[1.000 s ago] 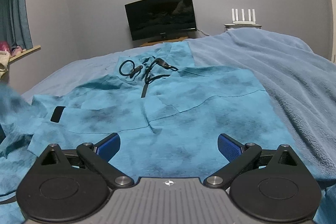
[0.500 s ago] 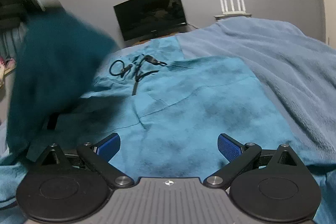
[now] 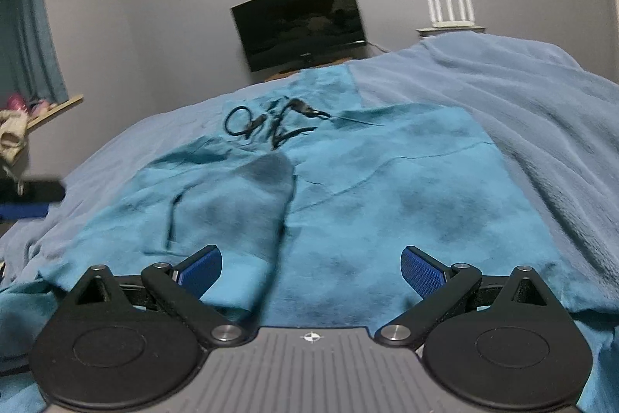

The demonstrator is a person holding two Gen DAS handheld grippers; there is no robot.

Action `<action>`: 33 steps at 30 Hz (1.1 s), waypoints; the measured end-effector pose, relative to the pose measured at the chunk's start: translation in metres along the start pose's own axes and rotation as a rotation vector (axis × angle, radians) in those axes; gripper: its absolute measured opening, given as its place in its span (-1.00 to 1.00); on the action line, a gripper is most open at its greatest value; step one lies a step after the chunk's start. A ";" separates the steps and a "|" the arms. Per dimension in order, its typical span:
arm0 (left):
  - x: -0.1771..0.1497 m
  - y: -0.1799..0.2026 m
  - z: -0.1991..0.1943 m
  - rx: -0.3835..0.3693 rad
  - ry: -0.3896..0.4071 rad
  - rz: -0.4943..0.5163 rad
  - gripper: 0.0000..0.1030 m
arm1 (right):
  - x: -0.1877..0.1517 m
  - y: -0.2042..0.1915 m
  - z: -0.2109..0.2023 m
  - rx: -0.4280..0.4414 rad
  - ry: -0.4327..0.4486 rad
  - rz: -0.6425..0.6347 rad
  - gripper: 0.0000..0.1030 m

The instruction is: Fold large clothes

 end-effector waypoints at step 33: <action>-0.043 -0.068 0.040 0.114 -0.072 -0.147 0.81 | 0.050 -0.014 0.000 -0.196 0.130 -0.166 -0.89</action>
Point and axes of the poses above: each gripper's, at about its wrist camera, not at the fingertips, and z roughly the way its jaws point, y to its right, x to its top, the point moved 8 cm from there along z, roughly the way its jaws point, and after that the axes turned 11 degrees about y, right-handed, at the moved point
